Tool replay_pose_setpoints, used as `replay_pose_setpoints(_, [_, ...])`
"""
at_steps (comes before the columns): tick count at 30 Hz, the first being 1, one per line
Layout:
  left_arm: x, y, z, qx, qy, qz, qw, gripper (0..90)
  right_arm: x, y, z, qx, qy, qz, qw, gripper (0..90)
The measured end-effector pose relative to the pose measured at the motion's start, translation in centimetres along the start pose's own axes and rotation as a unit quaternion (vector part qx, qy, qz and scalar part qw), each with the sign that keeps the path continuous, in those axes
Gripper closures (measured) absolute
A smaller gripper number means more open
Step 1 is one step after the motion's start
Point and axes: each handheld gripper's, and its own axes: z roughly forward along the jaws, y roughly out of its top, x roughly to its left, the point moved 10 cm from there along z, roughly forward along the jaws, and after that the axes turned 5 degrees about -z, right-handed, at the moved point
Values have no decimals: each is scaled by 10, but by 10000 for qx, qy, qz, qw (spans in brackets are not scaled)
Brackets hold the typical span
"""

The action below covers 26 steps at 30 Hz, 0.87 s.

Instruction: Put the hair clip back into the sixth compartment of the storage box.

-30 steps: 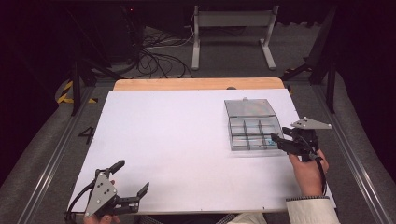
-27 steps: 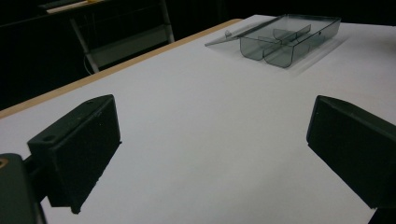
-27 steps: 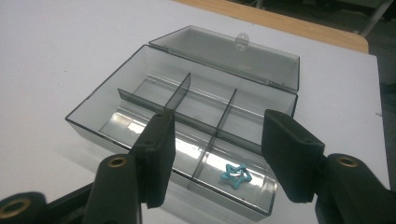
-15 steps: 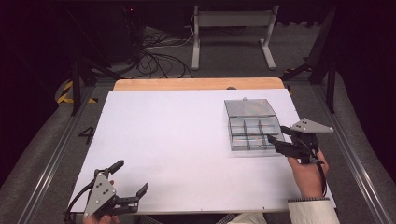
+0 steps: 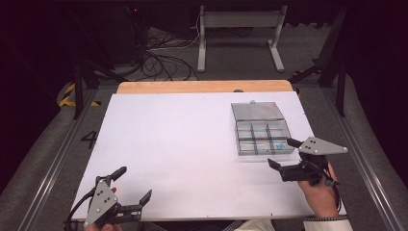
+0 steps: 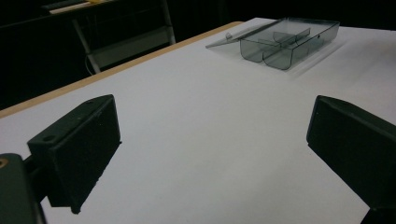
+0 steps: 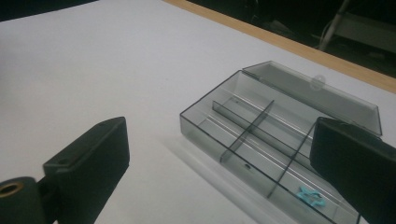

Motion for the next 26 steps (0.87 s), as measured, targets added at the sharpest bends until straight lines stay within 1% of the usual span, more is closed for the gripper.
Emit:
replay_pose_setpoints(3, [1, 0, -1, -15, 14, -7, 10000, 36, 8, -2, -3, -126, 109, -61, 9998, 26])
replay_pose_setpoints(6, [1, -1, -2, -13, 24, 10, 10000, 36, 17, -4, -4, -363, 254, -136, 9989, 6])
replay_pose_setpoints(7, [0, -1, -3, -16, 20, -20, 10000, 36, 20, -6, -4, -400, 321, -144, 9986, 4])
replay_pose_setpoints(11, [1, -1, -4, -34, 30, -23, 10000, 36, 28, -16, -2, -443, 485, -141, 9977, 4])
replay_pose_setpoints(14, [1, -1, -5, -38, 52, -14, 10000, 36, 33, -23, -1, -495, 598, -93, 9969, 2])
replay_pose_setpoints(18, [2, -1, -5, -52, 70, -32, 10000, 34, 41, -33, 1, -478, 705, -78, 9963, 2])
replay_pose_setpoints(20, [3, -1, -6, -70, 91, -17, 9999, 34, 45, -37, 3, -481, 742, -28, 9961, 3])
replay_pose_setpoints(22, [3, 0, -6, -82, 118, -21, 9999, 32, 50, -42, 8, -395, 821, -21, 9958, 2])
replay_pose_setpoints(23, [5, 1, -7, -117, 190, -16, 9997, 27, 52, -44, 10, -336, 867, -10, 9957, 2])
replay_pose_setpoints(24, [6, 1, -8, -128, 220, -9, 9997, 23, 55, -45, 12, -290, 953, -2, 9950, 0])
replay_pose_setpoints(25, [6, 2, -9, -186, 233, -49, 9995, 22, 56, -46, 13, -257, 968, -21, 9950, 0])
replay_pose_setpoints(26, [7, 2, -10, -190, 227, -57, 9995, 22, 57, -45, 14, -248, 998, -25, 9947, 0])
